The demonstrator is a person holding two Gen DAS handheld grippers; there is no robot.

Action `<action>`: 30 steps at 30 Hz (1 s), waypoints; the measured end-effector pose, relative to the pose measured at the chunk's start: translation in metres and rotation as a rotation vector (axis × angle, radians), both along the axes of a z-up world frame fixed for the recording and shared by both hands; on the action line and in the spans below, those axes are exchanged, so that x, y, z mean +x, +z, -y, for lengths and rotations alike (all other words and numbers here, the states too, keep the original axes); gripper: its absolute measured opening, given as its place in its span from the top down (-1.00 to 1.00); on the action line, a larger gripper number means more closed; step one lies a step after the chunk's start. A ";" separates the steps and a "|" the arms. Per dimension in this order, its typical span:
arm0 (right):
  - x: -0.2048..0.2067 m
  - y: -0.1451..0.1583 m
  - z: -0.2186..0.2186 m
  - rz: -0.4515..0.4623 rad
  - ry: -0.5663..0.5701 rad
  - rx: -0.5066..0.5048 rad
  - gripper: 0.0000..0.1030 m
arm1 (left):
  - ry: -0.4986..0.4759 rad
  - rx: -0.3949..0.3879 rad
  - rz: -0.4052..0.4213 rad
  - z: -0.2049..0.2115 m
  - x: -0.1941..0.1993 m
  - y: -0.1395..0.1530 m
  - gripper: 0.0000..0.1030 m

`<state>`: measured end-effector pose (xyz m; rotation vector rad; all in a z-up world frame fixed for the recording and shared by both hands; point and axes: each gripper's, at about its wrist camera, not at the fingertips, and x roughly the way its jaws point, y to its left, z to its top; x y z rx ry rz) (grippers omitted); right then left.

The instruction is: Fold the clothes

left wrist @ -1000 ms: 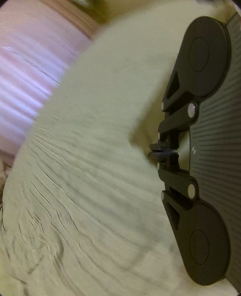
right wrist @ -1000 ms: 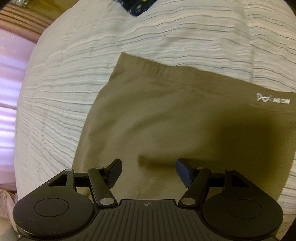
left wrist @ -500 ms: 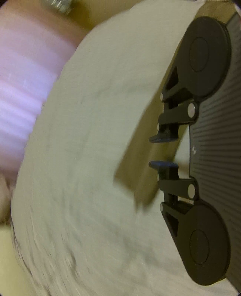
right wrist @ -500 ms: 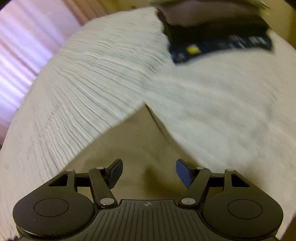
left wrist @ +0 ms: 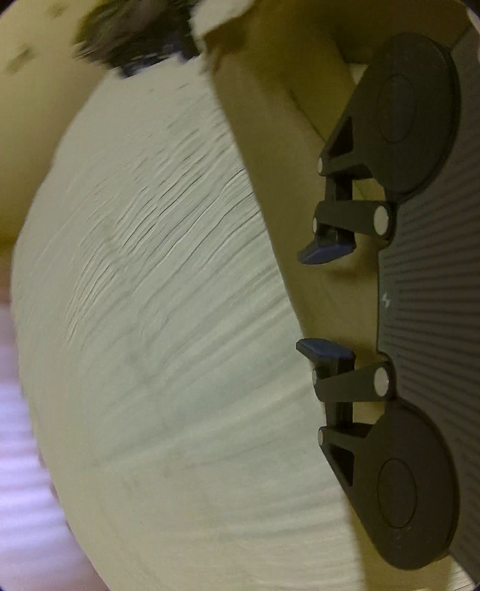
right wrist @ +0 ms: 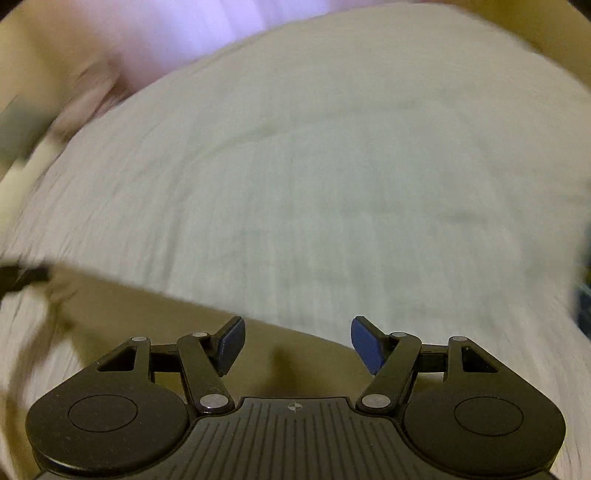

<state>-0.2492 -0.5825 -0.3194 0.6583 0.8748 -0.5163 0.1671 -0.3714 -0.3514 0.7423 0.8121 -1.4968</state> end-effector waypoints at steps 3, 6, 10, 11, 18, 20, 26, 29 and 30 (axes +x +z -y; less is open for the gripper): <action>0.041 -0.015 0.002 0.008 0.141 0.032 -0.32 | -0.085 0.036 0.040 0.019 -0.007 -0.010 0.19; 0.070 -0.028 0.005 0.015 0.241 0.063 -0.21 | -0.131 0.067 0.033 0.034 0.006 -0.019 0.13; 0.091 -0.047 0.020 0.013 0.329 0.121 -0.08 | -0.229 0.151 0.033 0.047 0.012 -0.033 0.23; 0.095 -0.051 0.022 0.015 0.352 0.144 -0.08 | -0.262 0.173 0.030 0.046 0.013 -0.036 0.31; 0.103 -0.061 0.027 0.000 0.428 0.221 0.97 | -0.336 0.129 0.043 0.049 0.018 -0.036 1.00; 0.099 -0.056 0.026 0.020 0.421 0.200 0.98 | -0.317 0.080 0.053 0.047 0.020 -0.028 1.00; 0.084 -0.041 0.030 0.076 0.311 0.112 0.98 | -0.262 0.031 0.103 0.053 0.015 -0.034 1.00; 0.086 -0.051 0.026 0.009 0.234 0.075 0.97 | -0.203 0.035 0.157 0.055 0.005 -0.049 0.80; 0.087 -0.054 0.024 -0.021 0.208 0.055 0.97 | -0.150 0.011 0.144 0.053 0.009 -0.046 0.71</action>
